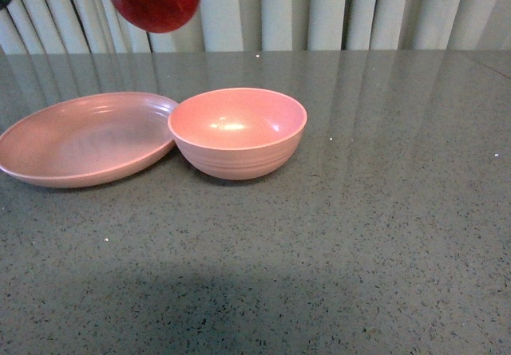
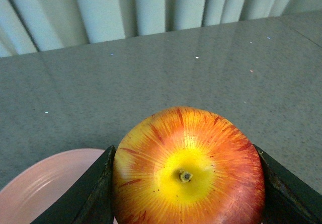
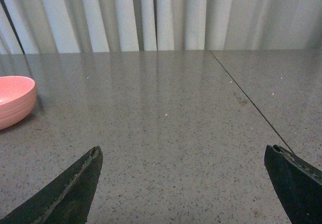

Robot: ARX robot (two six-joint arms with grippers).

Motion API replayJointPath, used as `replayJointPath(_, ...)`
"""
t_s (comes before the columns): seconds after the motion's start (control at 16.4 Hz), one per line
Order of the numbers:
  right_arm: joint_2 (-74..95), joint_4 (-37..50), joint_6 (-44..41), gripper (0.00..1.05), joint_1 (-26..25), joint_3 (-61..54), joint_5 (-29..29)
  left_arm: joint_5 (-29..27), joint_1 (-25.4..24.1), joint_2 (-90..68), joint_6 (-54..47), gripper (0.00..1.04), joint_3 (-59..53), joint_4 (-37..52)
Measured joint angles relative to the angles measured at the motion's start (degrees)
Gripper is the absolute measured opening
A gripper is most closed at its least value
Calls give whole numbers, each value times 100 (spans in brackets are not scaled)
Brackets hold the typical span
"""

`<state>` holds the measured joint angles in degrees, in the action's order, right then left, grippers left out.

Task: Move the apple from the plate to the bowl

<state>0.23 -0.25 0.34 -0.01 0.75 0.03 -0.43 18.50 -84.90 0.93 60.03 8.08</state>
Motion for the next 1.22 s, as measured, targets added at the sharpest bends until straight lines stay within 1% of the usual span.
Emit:
replayJointPath(0.06,2,0,2,98,0,0,0,-61,205,-81,-11,68,26,2)
replayJointPath(0.24,2,0,0,98,0,0,0,-157,590,-514,-7,68,118,57)
replayJointPath(0.43,2,0,2,98,0,0,0,-205,767,-979,20,68,140,92)
replayJointPath(0.73,0,0,0,98,0,0,0,-236,756,-1429,68,67,332,140)
replayJointPath(0.92,0,0,0,98,0,0,0,-236,741,-1639,61,67,411,-52)
replayJointPath(1.22,0,2,2,98,0,0,0,-210,649,-1816,87,67,507,-90)
